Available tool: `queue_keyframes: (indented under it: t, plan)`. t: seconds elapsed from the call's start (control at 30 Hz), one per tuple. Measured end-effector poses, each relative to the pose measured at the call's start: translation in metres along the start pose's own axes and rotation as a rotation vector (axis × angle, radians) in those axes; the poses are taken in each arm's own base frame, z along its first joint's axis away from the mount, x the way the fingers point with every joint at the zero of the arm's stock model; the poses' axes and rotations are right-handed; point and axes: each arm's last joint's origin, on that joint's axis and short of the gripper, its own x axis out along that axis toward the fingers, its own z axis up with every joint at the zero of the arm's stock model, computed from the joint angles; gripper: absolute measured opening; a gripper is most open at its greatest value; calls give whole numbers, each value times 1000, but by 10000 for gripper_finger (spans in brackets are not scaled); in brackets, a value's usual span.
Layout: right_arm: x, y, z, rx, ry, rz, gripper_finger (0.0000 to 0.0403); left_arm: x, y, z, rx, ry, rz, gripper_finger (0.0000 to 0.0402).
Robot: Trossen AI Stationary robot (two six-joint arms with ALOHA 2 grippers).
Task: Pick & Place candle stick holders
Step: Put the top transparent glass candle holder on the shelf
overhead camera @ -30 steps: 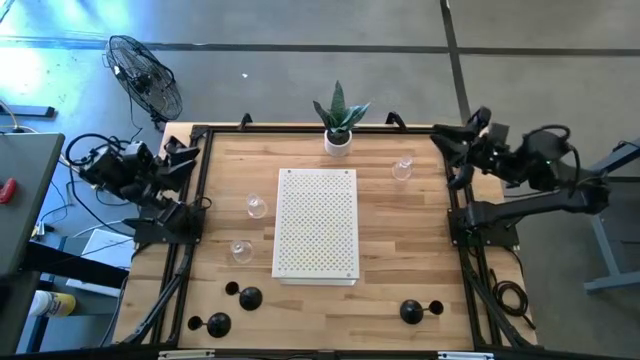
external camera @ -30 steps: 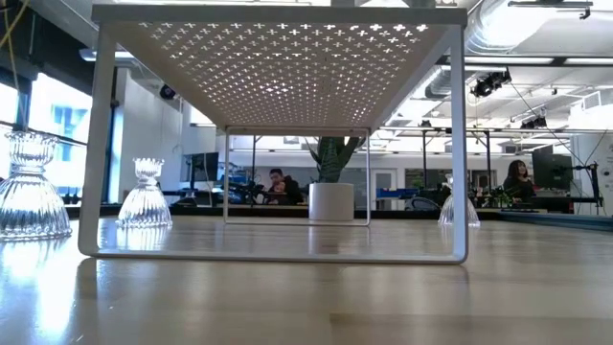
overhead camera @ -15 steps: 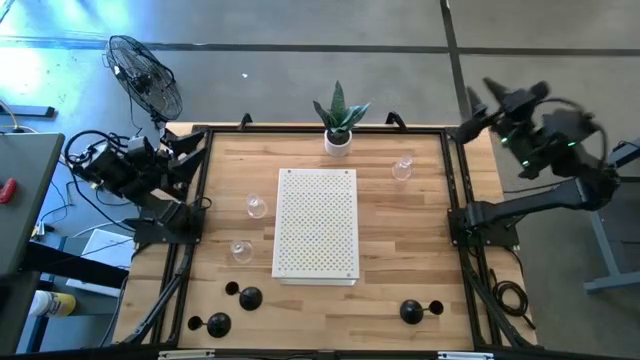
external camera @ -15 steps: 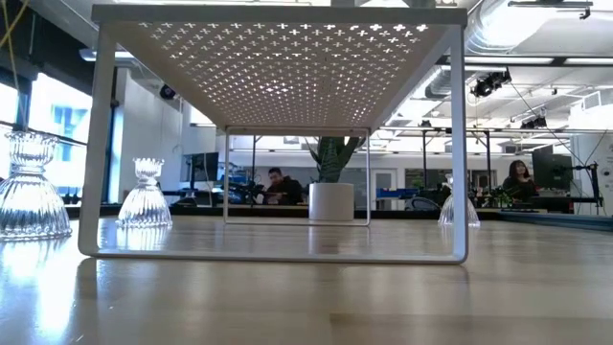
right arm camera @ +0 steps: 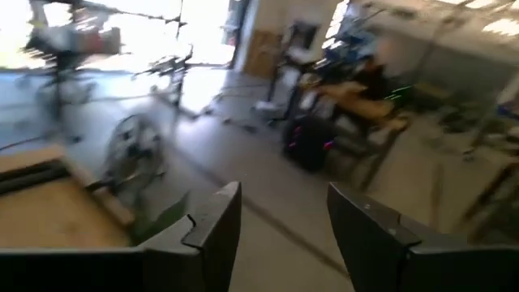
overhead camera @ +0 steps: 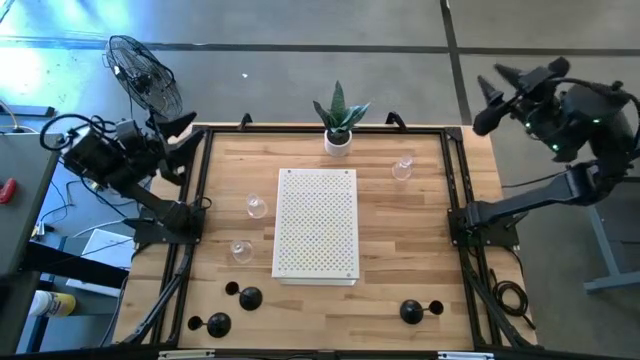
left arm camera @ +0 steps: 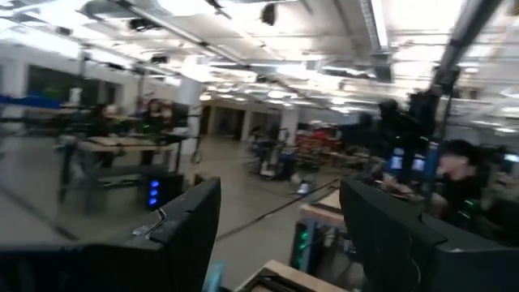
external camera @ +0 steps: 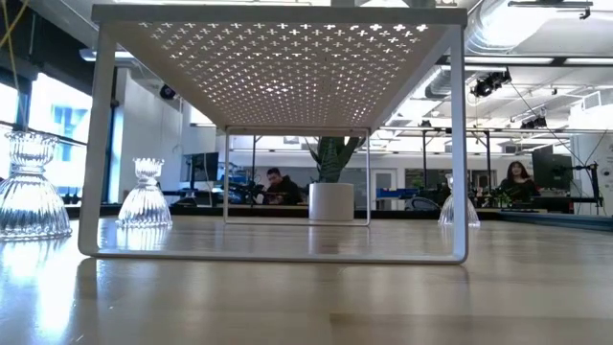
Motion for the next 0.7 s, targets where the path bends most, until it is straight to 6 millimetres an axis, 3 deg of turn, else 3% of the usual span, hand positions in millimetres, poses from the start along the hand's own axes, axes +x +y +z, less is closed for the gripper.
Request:
queue_keyframes:
  t: [0.13,0.33,0.5,0.7]
  plan:
    - [11,9,-8,-12,210,142,177,6,-2,17,-33,11,80,250]
    - [52,35,-32,-136,545,272,177,11,-8,25,4,38,75,250]
    - [86,50,-59,-181,713,427,177,15,-16,20,28,52,75,250]
    - [121,58,-102,-150,785,519,177,18,-21,14,66,91,162,250]
